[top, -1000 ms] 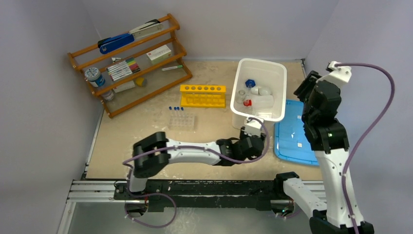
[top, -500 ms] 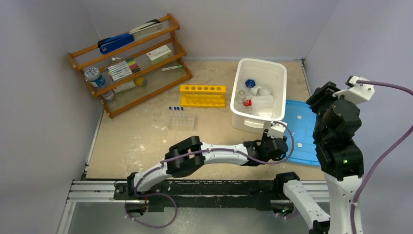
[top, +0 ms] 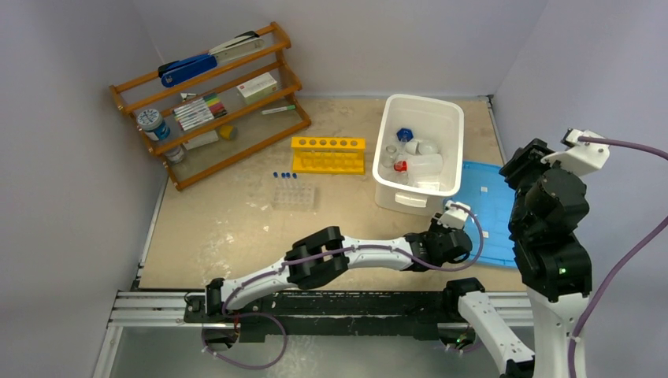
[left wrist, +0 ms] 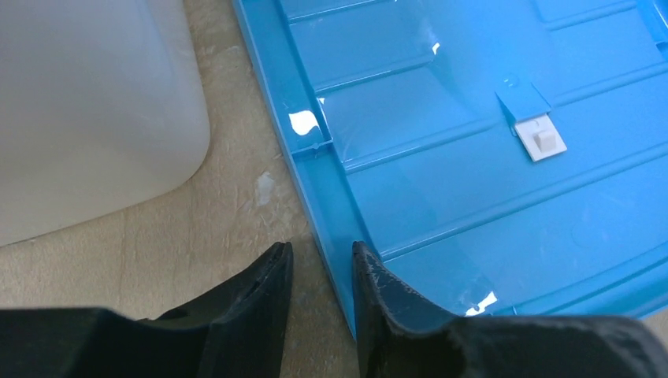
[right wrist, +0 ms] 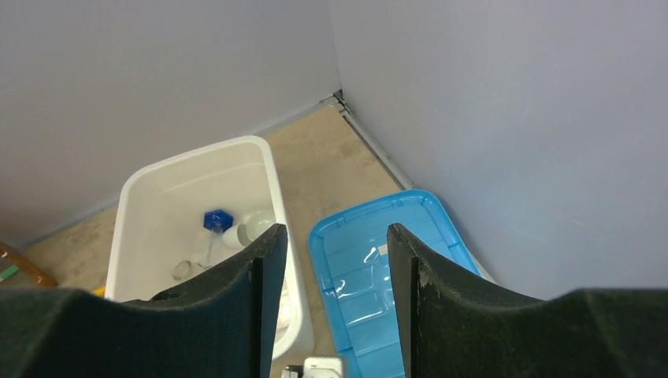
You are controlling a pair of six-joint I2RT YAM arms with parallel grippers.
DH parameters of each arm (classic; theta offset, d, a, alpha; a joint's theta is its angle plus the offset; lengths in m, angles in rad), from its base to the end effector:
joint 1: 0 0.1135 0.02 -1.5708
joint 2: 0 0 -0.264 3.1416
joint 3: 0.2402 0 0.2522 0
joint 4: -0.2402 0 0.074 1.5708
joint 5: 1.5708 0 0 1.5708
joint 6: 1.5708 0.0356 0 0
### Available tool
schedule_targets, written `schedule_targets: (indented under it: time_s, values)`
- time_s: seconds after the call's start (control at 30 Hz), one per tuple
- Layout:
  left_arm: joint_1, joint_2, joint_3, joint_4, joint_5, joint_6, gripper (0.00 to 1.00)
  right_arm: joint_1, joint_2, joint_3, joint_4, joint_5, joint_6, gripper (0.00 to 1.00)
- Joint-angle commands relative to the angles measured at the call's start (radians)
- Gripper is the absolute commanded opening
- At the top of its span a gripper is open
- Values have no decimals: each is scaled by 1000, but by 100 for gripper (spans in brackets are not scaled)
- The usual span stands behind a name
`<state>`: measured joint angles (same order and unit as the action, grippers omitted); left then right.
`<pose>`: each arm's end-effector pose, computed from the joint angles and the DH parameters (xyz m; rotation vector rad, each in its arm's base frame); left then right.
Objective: Organize the chemistry lab equipment
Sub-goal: Pick up the storage box lid at the center of the board.
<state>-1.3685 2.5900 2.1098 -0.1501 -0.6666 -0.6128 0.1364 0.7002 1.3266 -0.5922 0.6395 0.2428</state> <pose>0.1365 -0.5561 0.1318 0.4223 2.0449 -0.4840 0.0860 -0.0096 0.4793 0.5783 1.4342 -0.1904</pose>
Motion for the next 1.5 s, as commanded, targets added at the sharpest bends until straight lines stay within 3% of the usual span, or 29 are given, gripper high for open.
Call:
schedule_targets:
  time_s: [0.0, 0.2, 0.5, 0.8, 1.47]
  values:
    - [0, 32, 39, -11, -11, 27, 27, -2, -10, -1, 38, 31, -29, 52]
    - [-1, -37, -46, 66, -39, 64, 0, -2, -6, -28, 51, 32, -30, 52]
    - [-16, -144, -95, 108, 2, 104, 0, -1, -13, -40, 49, 40, -32, 52]
    - [-65, -241, -149, 170, -74, 195, 0, -1, -25, -40, 46, 34, -27, 51]
    - [-70, -392, -219, 233, -82, 212, 0, -3, -53, -53, 32, 42, -27, 52]
